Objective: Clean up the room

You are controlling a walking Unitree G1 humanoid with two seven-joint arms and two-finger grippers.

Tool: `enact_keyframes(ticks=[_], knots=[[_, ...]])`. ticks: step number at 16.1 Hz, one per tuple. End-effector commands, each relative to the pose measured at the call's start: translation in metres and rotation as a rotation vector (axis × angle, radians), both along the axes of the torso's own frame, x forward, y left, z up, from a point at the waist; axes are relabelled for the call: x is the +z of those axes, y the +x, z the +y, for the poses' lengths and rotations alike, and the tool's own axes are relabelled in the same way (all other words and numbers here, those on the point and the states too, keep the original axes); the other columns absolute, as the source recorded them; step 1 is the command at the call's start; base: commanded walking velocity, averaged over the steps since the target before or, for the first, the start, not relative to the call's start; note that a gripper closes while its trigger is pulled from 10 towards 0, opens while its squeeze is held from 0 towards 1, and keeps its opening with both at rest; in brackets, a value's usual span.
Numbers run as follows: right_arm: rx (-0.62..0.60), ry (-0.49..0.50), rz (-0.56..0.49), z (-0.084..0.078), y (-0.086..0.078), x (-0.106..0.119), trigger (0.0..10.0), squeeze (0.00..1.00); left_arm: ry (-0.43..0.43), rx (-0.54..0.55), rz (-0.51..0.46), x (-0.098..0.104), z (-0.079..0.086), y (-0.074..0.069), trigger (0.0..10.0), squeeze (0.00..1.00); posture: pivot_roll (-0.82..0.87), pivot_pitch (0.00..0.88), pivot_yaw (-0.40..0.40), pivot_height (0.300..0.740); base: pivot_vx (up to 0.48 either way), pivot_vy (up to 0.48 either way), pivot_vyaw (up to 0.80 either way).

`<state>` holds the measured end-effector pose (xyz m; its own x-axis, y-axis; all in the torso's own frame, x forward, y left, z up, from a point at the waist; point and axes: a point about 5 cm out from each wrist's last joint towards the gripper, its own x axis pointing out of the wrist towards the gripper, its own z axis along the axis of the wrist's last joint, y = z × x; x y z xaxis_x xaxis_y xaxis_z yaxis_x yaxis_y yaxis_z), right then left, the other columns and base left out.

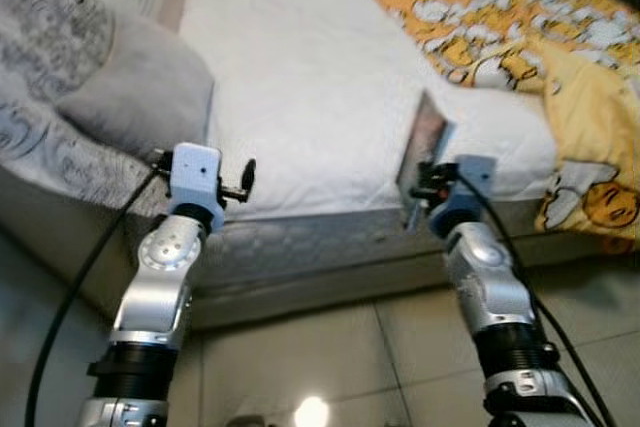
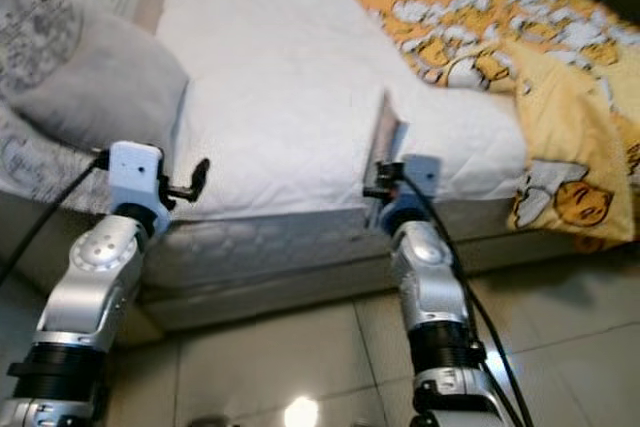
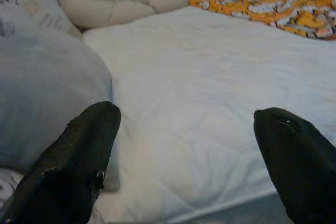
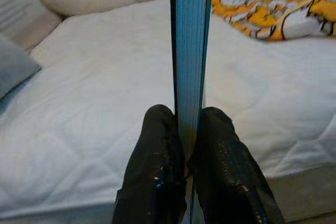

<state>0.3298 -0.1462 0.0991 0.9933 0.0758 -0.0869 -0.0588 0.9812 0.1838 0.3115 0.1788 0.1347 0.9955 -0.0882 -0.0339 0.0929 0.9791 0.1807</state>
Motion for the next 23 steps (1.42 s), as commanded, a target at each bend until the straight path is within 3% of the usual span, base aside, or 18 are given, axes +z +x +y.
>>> enact_keyframes(ticks=[1,10,13,15,23], knots=[[0.049,0.005,-0.047,0.014,0.003,0.01,10.0,0.0,0.005,0.019,-0.001,0.001,0.006,0.0,10.0,0.0,-0.01,0.0,0.002,0.74,0.311,0.0,0.0],[0.089,-0.028,-0.048,0.017,0.004,0.012,10.0,0.0,-0.027,0.027,0.013,-0.003,0.008,-0.001,10.0,0.0,-0.02,0.0,0.007,0.74,0.334,0.0,0.0],[0.147,-0.089,-0.048,0.024,0.004,0.011,10.0,0.0,-0.023,0.023,0.017,-0.004,0.007,-0.001,10.0,0.0,-0.01,0.0,0.007,0.74,0.35,0.0,0.74],[0.157,-0.083,-0.045,0.026,0.003,0.009,10.0,0.0,-0.017,0.02,0.015,-0.003,0.006,0.0,10.0,0.0,0.01,0.0,0.001,0.74,0.349,0.0,0.8],[0.156,-0.081,-0.036,0.025,0.007,0.009,10.0,0.0,-0.036,0.024,0.022,-0.002,0.008,0.005,10.0,0.0,0.0,0.0,0.0,0.74,0.349,0.0,0.0]])
